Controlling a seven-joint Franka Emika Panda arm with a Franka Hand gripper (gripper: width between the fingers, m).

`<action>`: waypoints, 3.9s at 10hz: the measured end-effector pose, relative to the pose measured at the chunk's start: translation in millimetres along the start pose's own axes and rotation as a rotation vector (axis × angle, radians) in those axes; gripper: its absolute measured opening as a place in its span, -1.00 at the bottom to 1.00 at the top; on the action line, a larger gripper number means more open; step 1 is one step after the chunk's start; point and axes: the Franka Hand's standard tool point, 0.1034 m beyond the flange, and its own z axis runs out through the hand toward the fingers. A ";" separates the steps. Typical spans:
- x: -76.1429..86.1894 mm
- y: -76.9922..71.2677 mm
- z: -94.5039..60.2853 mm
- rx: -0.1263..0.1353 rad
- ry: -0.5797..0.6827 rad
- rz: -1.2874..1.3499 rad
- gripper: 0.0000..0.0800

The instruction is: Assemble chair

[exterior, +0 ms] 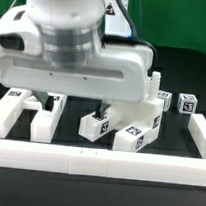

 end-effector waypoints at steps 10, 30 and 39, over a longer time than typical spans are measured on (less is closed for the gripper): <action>-8.2 48.9 19.2 -0.071 0.294 -0.157 0.62; -11.7 50.8 46.1 -0.073 0.267 -0.148 -0.29; -7.1 35.9 -31.6 -0.096 0.382 -0.201 -0.29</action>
Offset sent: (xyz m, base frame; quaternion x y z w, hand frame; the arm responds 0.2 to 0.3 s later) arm 0.0000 0.0000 0.0000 0.0000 0.1938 0.0000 0.9810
